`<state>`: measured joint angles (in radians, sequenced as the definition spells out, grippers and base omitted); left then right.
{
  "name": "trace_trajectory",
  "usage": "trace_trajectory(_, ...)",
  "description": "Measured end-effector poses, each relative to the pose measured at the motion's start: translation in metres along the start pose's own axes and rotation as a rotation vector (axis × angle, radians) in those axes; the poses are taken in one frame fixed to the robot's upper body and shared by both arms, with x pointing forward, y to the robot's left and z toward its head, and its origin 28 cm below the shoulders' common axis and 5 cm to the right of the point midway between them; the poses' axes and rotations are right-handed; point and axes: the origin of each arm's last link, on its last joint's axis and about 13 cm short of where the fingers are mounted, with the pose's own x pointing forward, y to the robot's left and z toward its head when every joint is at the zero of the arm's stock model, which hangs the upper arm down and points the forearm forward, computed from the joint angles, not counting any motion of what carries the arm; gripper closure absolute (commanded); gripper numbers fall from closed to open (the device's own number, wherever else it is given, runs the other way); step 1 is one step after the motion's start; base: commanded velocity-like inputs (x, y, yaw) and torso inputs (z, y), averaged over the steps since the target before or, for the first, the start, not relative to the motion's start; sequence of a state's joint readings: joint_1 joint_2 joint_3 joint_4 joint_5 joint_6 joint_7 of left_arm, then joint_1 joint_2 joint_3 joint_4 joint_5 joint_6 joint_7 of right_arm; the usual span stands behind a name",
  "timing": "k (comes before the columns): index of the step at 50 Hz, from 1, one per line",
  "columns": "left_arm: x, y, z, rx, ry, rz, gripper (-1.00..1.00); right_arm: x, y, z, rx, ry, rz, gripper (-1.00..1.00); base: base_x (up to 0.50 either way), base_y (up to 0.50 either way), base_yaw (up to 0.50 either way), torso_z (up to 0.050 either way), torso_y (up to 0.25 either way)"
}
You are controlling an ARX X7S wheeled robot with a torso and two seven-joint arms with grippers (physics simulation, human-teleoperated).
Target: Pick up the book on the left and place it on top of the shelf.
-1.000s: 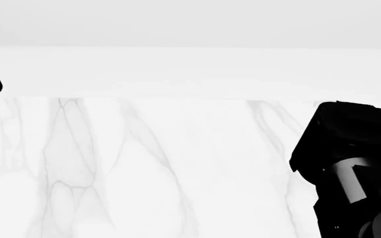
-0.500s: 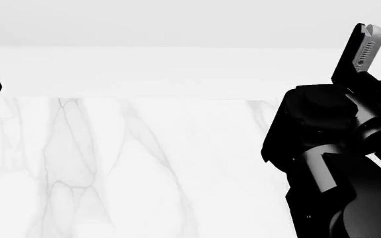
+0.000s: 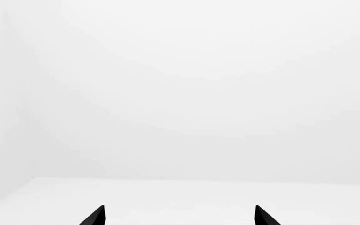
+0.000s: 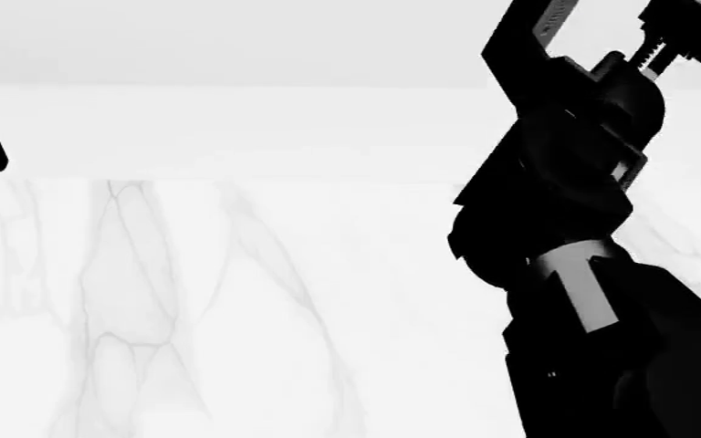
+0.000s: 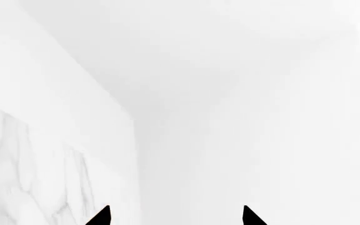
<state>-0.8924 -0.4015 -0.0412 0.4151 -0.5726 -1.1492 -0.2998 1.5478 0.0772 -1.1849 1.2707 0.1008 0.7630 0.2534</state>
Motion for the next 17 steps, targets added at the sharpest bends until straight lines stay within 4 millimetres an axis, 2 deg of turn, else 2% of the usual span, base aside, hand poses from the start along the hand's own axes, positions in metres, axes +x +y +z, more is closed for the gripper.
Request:
trace_trajectory(8, 0.001, -0.001, -0.001, 0.001, 0.002, -0.002, -1.0, -0.002, 0.022, -0.001, 0.315, -0.132, 0.219, -1.0, 0.0, 0.0, 0.0, 0.0, 0.0)
trace_trajectory(17, 0.001, -0.001, -0.001, 0.001, 0.002, -0.004, -1.0, -0.016, 0.037, -0.01, 0.601, -0.256, 0.394, -1.0, 0.0, 0.0, 0.0, 0.0, 0.0)
